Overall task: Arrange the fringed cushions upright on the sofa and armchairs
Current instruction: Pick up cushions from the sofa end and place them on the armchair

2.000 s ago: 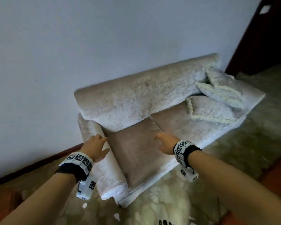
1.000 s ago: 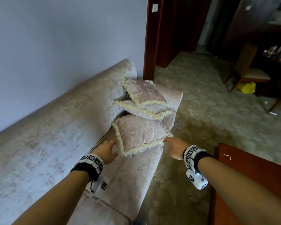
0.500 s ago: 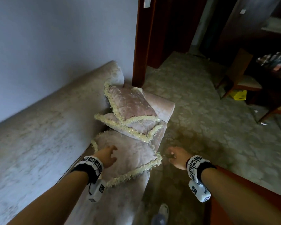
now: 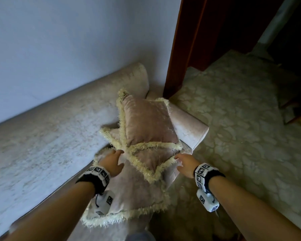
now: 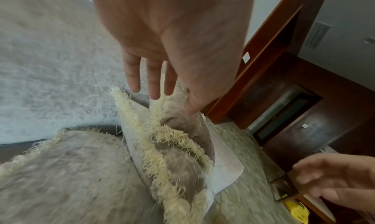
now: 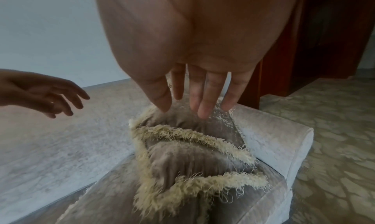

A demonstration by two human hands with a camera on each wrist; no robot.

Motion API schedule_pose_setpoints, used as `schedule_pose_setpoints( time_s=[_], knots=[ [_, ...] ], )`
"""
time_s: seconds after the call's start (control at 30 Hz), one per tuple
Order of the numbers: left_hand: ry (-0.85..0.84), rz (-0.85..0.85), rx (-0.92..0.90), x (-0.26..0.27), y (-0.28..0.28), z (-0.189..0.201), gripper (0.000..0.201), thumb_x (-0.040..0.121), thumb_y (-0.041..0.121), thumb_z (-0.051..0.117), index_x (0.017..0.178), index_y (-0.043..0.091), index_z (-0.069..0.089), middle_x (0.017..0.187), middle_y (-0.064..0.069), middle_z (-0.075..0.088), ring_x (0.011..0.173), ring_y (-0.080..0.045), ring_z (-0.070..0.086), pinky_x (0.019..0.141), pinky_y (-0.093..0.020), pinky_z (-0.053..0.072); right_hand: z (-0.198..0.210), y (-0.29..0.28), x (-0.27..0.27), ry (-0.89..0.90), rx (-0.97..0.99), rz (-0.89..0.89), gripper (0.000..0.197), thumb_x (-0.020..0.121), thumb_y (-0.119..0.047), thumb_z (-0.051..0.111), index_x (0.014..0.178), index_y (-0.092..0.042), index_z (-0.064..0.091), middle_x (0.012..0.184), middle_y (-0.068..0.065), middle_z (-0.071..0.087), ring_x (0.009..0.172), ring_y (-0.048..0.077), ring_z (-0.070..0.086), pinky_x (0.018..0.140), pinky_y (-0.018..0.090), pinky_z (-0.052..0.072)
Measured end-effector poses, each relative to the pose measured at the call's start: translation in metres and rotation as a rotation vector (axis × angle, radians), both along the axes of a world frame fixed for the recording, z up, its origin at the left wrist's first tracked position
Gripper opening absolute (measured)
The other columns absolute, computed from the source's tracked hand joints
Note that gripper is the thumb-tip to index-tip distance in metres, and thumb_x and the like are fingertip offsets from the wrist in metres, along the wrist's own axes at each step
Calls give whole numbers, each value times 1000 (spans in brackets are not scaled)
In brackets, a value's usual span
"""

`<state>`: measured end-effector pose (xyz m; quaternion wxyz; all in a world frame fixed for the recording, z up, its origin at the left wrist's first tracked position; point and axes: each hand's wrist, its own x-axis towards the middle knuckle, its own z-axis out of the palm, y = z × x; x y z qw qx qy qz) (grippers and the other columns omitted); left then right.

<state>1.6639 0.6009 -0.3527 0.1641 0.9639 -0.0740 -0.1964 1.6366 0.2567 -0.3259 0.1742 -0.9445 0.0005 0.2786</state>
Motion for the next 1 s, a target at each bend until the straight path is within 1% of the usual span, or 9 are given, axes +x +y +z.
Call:
schedule_pose_setpoints(
  time_s=[0.17,0.23,0.33,0.43,0.57,0.67,0.77,0.87,1.0],
  knots=[
    [41,55,45,70,-29,-3,59,92,39,56,144,25,32,132,-9,43,111,-28,55,91,-38,49,-12,-36,80,20,40,-7,40,92,-25,58,130,-31,48,130,-1,57,102,21,63,85,37,56],
    [57,58,59,105,-40,-8,59,92,39,56,144,26,30,134,-10,41,113,-30,54,92,-39,49,-19,-52,114,16,27,-24,40,92,-27,59,131,-31,49,128,3,59,101,23,64,85,39,56],
    [103,71,46,154,-57,-14,63,91,36,58,145,24,29,135,-12,39,115,-32,52,93,-40,49,-25,-72,155,23,-3,-39,46,93,-25,59,137,-25,47,135,5,54,111,25,59,90,37,53],
    [104,66,63,206,-71,-12,64,90,36,59,145,24,30,136,-14,40,116,-33,53,93,-40,49,-25,-91,204,53,-10,-59,44,94,-25,57,137,-24,46,133,7,54,109,26,59,89,38,53],
    [107,49,105,263,-81,-9,62,90,39,58,144,24,31,134,-14,40,117,-34,51,95,-44,49,-33,-106,271,57,-57,-32,44,96,-23,55,138,-22,42,130,11,55,110,30,57,93,43,49],
    [137,40,128,292,-85,-10,62,91,38,57,145,24,30,134,-15,40,117,-34,51,94,-43,49,-43,-104,304,53,-40,-34,39,96,-22,53,134,-21,46,126,10,57,108,29,58,91,40,49],
    [133,65,171,318,-87,-18,63,90,38,59,145,26,30,136,-15,38,121,-34,46,97,-44,46,-65,-101,335,87,-14,-25,43,94,-19,56,136,-19,46,129,10,58,111,28,59,87,33,49],
    [169,119,223,333,-88,-34,73,84,48,63,145,31,27,142,-16,32,126,-37,41,101,-49,44,-92,-100,364,116,15,-8,45,92,-21,59,135,-18,47,129,10,59,112,29,58,84,30,47],
    [262,199,284,353,-93,-58,102,74,59,71,150,39,7,154,-20,9,138,-46,26,107,-53,38,-129,-104,400,202,83,19,58,90,-27,64,142,-16,42,138,9,54,121,28,55,100,38,46]
  ],
)
